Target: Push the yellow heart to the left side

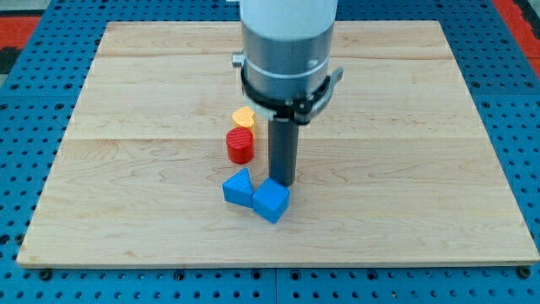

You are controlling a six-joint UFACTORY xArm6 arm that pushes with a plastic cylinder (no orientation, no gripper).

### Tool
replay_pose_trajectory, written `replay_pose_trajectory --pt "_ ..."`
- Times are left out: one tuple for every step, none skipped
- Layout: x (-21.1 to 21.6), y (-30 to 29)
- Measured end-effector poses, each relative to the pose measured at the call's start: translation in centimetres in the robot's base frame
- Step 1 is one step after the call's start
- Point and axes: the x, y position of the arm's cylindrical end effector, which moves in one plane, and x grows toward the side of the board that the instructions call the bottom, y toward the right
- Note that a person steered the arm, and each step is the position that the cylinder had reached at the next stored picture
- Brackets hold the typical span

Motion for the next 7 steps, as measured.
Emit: replay_pose_trajectory --pt "1.0 0.1" --pt "-3.6 1.2" --pt "-3.5 -3.3" --pt "0.8 -3.1" --pt "-0.6 -2.3" --pt "-6.4 2.1" --pt "-10.4 -0.7"
